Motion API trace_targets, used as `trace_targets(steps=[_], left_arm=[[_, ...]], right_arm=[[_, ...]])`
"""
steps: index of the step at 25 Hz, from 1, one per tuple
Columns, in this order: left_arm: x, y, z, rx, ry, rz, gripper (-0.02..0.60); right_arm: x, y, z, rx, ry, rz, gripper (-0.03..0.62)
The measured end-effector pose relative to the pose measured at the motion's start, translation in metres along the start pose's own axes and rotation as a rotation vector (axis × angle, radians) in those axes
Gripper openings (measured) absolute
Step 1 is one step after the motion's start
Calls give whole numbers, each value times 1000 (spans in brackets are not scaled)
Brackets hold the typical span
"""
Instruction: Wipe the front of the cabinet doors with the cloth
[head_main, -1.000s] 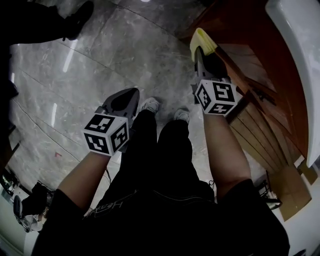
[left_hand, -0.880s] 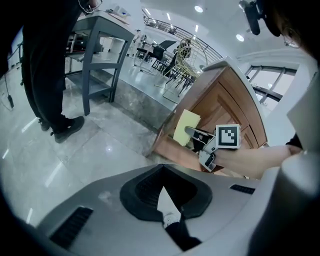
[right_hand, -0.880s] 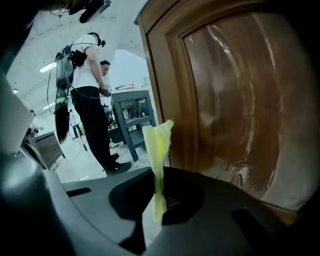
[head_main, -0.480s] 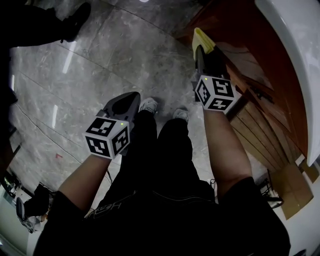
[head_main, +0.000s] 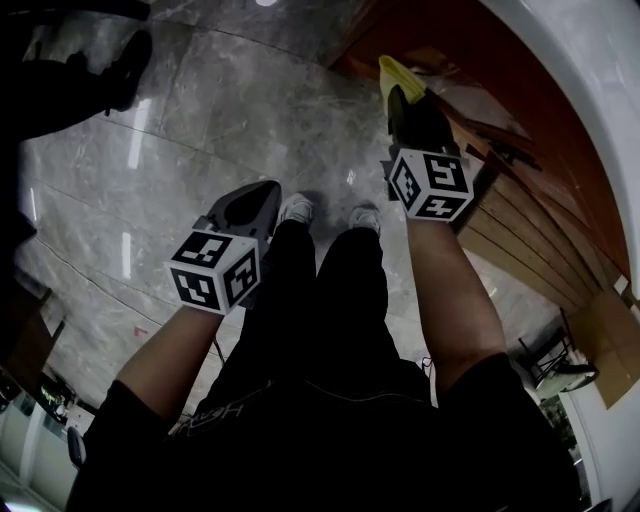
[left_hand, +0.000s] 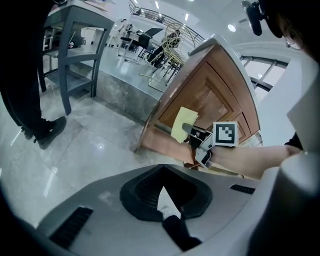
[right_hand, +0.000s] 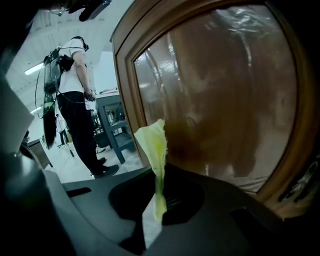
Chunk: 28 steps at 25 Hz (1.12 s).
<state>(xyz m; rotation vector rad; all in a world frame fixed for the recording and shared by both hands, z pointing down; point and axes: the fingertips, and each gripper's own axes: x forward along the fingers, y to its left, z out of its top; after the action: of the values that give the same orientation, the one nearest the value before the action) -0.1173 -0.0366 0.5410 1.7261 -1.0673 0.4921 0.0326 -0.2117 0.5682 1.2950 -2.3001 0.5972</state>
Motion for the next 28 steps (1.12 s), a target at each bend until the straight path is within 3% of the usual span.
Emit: trace_targets(steps=[18,28], left_arm=[[43,-57,-3,202,150,-129,6],[55,-71,-12,283,214,-173,6]], right_arm=[[-87,-87,-44,182,-45,-261,41],[-123,-110,-64,267,-77,-377,41]])
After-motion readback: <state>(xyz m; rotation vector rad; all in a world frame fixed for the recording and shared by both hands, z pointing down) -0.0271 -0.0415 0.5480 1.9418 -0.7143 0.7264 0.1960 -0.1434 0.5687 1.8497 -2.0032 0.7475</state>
